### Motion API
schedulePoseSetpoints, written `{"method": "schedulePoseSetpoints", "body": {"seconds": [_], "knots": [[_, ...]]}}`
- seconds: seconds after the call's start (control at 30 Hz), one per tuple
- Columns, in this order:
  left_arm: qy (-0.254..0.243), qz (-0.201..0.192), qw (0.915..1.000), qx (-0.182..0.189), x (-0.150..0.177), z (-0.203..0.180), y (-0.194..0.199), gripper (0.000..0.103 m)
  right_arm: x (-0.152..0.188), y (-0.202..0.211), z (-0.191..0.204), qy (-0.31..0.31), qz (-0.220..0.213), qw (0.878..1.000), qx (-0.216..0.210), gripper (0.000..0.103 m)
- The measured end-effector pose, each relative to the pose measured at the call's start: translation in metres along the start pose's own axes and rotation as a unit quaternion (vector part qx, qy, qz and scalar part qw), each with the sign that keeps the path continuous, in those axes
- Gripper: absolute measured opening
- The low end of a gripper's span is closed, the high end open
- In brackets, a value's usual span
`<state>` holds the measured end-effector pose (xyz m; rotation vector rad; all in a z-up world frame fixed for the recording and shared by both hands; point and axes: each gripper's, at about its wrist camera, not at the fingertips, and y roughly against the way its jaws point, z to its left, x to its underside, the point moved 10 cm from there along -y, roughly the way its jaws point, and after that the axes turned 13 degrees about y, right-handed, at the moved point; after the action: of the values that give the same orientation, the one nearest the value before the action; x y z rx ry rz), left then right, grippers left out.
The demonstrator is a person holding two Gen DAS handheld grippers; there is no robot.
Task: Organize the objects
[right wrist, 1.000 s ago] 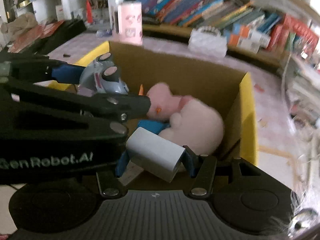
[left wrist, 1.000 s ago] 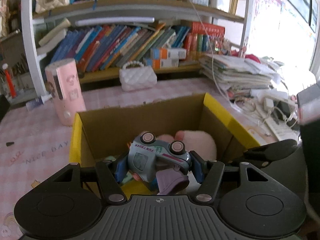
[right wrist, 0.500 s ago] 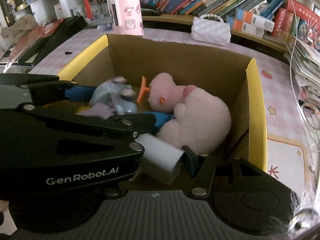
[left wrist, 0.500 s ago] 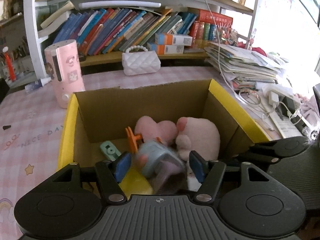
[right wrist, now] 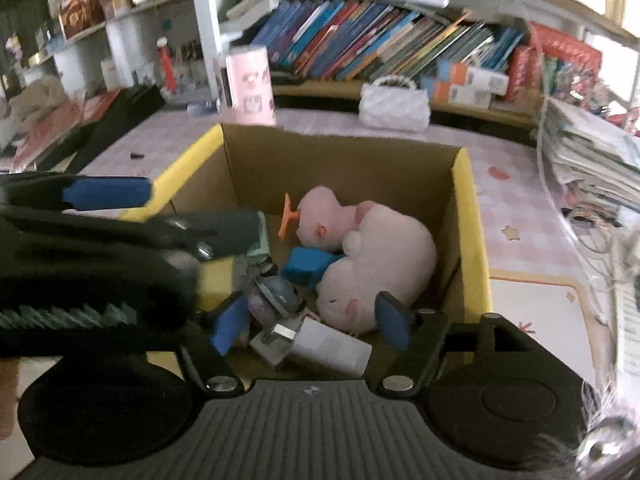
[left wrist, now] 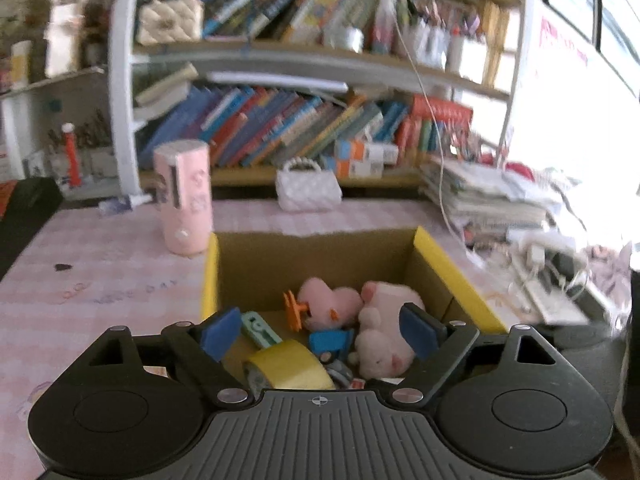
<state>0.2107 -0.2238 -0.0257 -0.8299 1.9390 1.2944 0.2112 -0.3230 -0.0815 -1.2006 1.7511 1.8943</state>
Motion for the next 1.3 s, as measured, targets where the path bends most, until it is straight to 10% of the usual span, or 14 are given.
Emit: {"method": "schedulePoseSetpoints", "body": {"seconds": [0.37,0.73,1.3], "knots": [[0.011,-0.066,0.9966,-0.048,-0.003,0.05,0.078,0.099,-0.004,0.053,0.02,-0.063,-0.055,0.994,0.077,0.084],[0.016,-0.026,0.9934,-0.11,0.052,0.106,0.122,0.1,0.034,0.073,0.075,-0.066,-0.022,0.99,0.126,0.103],[-0.013,0.014,0.9927,-0.119,0.105,0.127,0.166,0.103,0.086,0.105,0.142,-0.068,0.007,0.986,0.152,0.103]]}}
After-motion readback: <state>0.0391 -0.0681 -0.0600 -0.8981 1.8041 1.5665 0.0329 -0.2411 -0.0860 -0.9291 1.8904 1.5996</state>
